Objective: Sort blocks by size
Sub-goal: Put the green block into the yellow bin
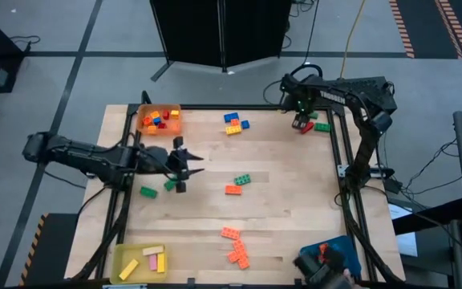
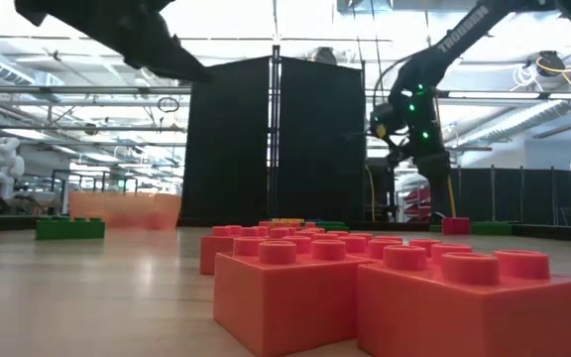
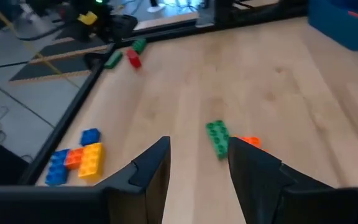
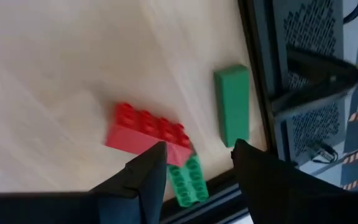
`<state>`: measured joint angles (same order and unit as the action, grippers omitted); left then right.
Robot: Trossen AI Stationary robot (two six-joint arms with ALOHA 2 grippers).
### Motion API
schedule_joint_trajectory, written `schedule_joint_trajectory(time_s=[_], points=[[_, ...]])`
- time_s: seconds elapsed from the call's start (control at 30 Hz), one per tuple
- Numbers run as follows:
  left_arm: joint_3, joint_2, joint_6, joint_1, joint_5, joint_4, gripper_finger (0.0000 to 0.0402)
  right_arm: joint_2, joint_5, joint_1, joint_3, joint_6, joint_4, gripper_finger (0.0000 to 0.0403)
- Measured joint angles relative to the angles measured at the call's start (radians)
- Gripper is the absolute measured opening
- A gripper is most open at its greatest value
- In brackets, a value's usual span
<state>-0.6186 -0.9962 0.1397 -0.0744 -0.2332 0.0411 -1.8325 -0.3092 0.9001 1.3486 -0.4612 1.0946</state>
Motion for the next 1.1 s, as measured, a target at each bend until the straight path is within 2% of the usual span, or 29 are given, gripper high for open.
schedule_joint_trajectory(time_s=[0.23, 0.3, 0.53, 0.67, 0.83, 0.93, 1.1], points=[[0.0, 0.0, 0.008, 0.1, 0.001, -0.025, 0.0161, -0.003, -0.053, 0.09, 0.0, -0.146, -0.034, 0.0178], [0.0, 0.0, 0.011, 0.123, 0.004, -0.032, 0.0161, -0.003, -0.06, 0.099, 0.005, -0.144, -0.045, 0.0178], [0.0, 0.0, 0.024, 0.177, 0.112, -0.085, 0.0161, -0.003, -0.034, 0.094, 0.012, -0.084, -0.048, 0.0178], [0.0, 0.0, 0.025, 0.187, 0.114, -0.114, 0.0161, -0.003, 0.08, 0.111, 0.014, 0.053, -0.052, 0.0178], [0.0, 0.0, 0.025, 0.204, 0.115, -0.167, 0.0161, -0.004, 0.261, 0.174, 0.031, 0.455, -0.063, 0.0178], [0.0, 0.0, 0.025, 0.221, 0.126, -0.194, 0.0161, -0.004, 0.282, 0.206, 0.049, 0.712, -0.079, 0.0178], [0.0, 0.0, 0.025, 0.249, 0.167, -0.2, 0.0161, -0.032, 0.281, 0.232, 0.099, 0.822, -0.07, 0.0165]])
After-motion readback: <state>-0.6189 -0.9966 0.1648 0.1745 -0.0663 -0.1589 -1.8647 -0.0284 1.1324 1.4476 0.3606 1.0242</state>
